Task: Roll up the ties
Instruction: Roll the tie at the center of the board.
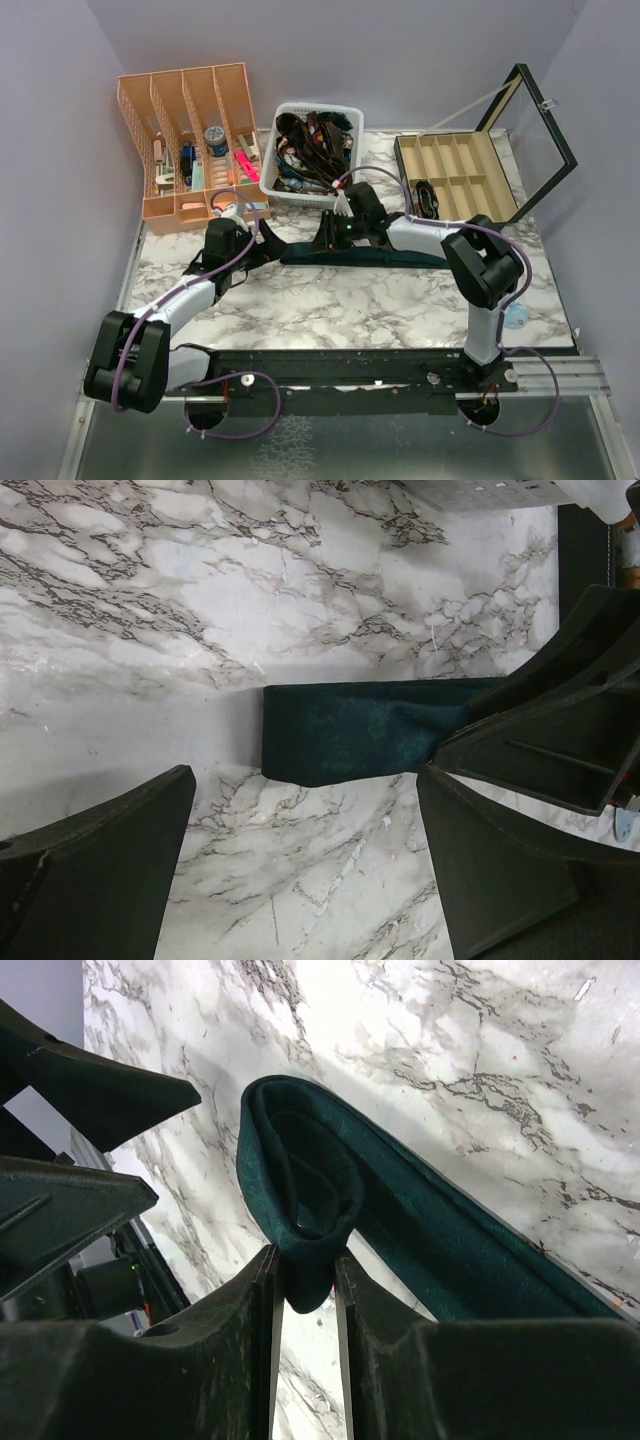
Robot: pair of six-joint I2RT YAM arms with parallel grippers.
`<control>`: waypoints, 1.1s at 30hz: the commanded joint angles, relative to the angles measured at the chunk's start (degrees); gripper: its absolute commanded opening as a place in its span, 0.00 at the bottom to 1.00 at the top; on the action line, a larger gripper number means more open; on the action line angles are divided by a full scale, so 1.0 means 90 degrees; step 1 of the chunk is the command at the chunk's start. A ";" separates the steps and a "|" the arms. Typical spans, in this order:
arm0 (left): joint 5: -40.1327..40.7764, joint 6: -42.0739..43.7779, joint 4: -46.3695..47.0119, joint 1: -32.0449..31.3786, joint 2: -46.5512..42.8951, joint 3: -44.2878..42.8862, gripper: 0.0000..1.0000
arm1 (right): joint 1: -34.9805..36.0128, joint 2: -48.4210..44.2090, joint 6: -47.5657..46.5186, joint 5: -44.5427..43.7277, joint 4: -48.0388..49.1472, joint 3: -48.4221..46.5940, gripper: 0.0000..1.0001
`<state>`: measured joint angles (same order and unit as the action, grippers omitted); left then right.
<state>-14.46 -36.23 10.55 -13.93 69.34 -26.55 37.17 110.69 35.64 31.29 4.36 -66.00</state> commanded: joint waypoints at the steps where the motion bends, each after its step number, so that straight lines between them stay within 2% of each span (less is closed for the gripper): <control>1: -0.0218 -0.0010 0.0176 0.0043 0.0058 0.0028 0.92 | 0.0040 0.0124 -0.0324 -0.0156 -0.0190 -0.0147 0.31; 11: -0.0449 -0.0100 0.0479 0.0044 0.0244 0.0155 0.90 | 0.0031 0.0284 -0.0499 -0.0526 0.0019 0.0095 0.31; 15: -0.0290 -0.0215 0.0465 0.0044 0.0258 0.0184 0.89 | 0.0030 0.0197 -0.0648 -0.0800 -0.0058 0.0183 0.36; 22: 0.0427 -0.0233 -0.0117 0.0054 -0.0284 0.0070 0.89 | 0.0032 -0.0471 -0.1603 -0.1520 -0.0615 -0.0004 0.65; 27: 0.1005 -0.0301 -0.0668 0.0165 -0.0753 0.0094 0.90 | 0.0040 -0.0757 -0.3115 -0.1157 -0.0559 -0.0091 0.79; 29: 0.1083 -0.0361 -0.0778 0.0278 -0.0936 0.0167 0.91 | 0.0055 -0.0885 -0.3802 -0.0802 0.0024 0.0110 0.84; 30: 0.1093 -0.0384 -0.0800 0.0349 -0.1011 0.0208 0.91 | 0.0080 -0.0989 -0.4312 -0.0553 0.0398 0.0317 0.95; 31: 0.1082 -0.0409 -0.0829 0.0422 -0.1076 0.0243 0.91 | 0.0121 -0.1100 -0.4769 -0.0286 0.0827 0.0564 0.99; 33: 0.0997 -0.0432 -0.0876 0.0606 -0.1159 0.0325 0.92 | 0.0313 -0.1206 -0.5611 -0.0071 0.1434 0.0920 1.00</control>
<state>-7.64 -38.89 5.78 -11.22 61.14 -25.36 37.43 102.98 4.36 23.77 6.15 -63.20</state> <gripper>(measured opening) 0.910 0.988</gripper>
